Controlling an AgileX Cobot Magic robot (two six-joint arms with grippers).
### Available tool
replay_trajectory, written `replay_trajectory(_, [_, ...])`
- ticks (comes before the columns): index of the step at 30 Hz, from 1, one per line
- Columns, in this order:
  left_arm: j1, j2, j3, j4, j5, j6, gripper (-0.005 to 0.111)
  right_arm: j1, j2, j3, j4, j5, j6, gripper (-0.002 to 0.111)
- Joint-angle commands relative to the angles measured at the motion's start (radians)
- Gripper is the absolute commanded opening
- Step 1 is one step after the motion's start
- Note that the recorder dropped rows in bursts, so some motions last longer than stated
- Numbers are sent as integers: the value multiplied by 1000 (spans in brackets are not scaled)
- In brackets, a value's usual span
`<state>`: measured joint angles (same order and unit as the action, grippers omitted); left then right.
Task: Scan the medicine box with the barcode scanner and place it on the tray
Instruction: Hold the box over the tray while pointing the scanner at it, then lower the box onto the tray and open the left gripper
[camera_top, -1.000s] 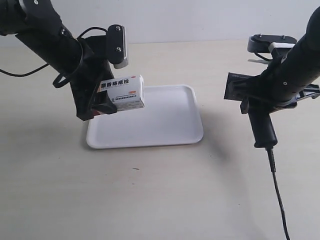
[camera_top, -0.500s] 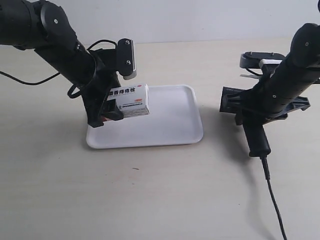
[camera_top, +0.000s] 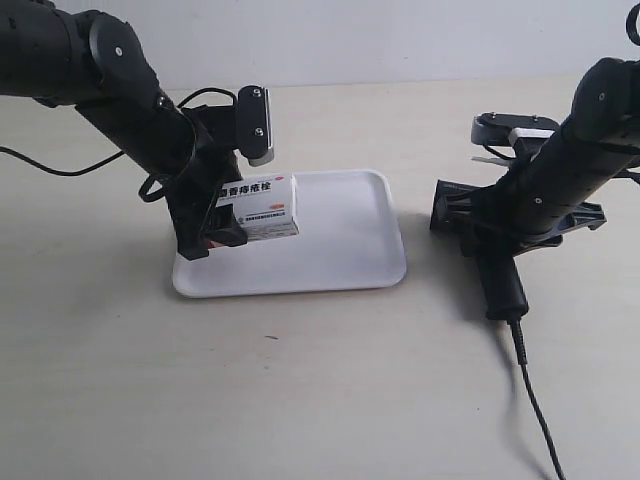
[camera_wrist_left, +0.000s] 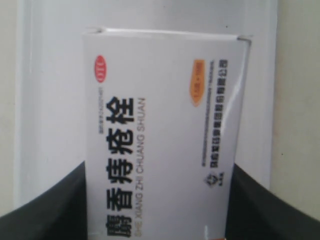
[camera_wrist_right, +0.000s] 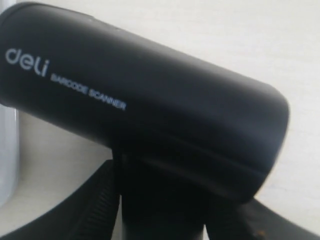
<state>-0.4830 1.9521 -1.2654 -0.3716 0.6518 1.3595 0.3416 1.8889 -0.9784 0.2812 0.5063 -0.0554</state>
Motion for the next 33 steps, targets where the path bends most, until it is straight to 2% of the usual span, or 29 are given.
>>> replay_trajectory(1, [-4,-3,-9,-11,-3,0,0,-5,2,-6,-1,-15,-6,9])
replay_trajectory(8, [-4,-3,-9,-11,-3,0,0,-5,2,-6,6,-12,-6,55])
replay_trajectory(12, [-4,-3,-9,-11,-3,0,0,-5,2,-6,6,-12,-6,70])
replay_trajectory(24, [-4,-3,-10,-11,-12,27,0,-5,-56,-6,6,42,23,72])
replay_trajectory(29, [-4,27,-76,-15,3,21,0,-5,-145,-6,-28,102,55,72])
replay_trajectory(33, [-4,74,-162,-51,76,7,0,-5,-216,-6,-50,148,55,71])
